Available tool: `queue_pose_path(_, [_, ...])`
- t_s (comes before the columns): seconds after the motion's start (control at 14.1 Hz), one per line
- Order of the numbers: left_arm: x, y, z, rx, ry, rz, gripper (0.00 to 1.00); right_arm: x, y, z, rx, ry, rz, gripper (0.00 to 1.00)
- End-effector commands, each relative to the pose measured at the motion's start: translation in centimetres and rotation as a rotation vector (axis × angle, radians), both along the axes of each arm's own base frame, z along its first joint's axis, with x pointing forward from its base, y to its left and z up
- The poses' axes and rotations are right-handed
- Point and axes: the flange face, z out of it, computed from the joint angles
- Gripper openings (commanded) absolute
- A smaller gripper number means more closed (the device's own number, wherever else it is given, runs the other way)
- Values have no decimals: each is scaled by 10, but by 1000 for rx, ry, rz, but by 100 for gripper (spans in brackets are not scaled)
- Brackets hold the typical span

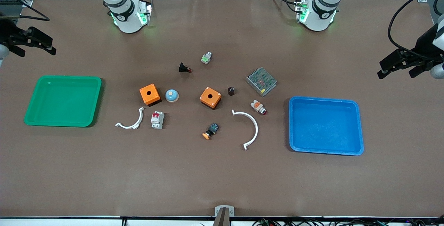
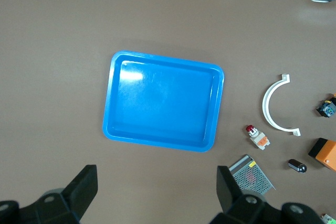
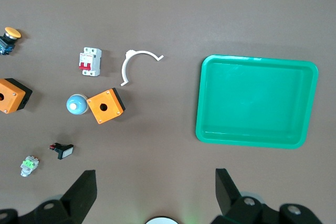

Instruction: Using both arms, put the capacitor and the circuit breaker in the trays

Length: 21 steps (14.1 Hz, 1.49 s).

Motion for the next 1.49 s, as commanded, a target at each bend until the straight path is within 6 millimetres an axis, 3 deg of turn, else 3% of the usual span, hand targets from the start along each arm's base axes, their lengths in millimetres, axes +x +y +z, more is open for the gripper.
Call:
queue_pose_path(0.0, [0,0,4,11,4,-2,100,-5,-3,2,12,-1,-1,100])
queue_pose_path(0.43, [-7,-2,5,-1,33,-14,100,-5,-5,5,12,-7,-7,100])
queue_pose_path(0.57, [-15,-15,-9,-53,131,-34,100,-1,-8,17,3,-34,-9,100])
queue_pose_path(0.71, [-18,-38,-35,-125,201,-54,100,12,-11,13,-1,-13,-14,100])
queue_pose_path(0.78, [-22,-61,-55,-127,243,-82,100,20,-16,3,-1,4,-25,100])
queue_pose_path(0.85, [-29,-89,-73,-118,272,-108,100,33,-20,-20,1,44,-32,100])
queue_pose_path(0.99, [-45,-150,-114,-96,299,-69,100,74,-19,-101,-34,180,-22,100])
queue_pose_path(1.06, [-53,-176,-131,-87,290,-39,100,90,-25,-124,-35,208,-24,100])
queue_pose_path(1.21, [-69,-231,-173,-90,274,34,100,108,-17,-135,-27,159,-14,100])
queue_pose_path(1.42, [-77,-309,-247,-57,272,110,100,114,33,-164,-23,108,-50,100])
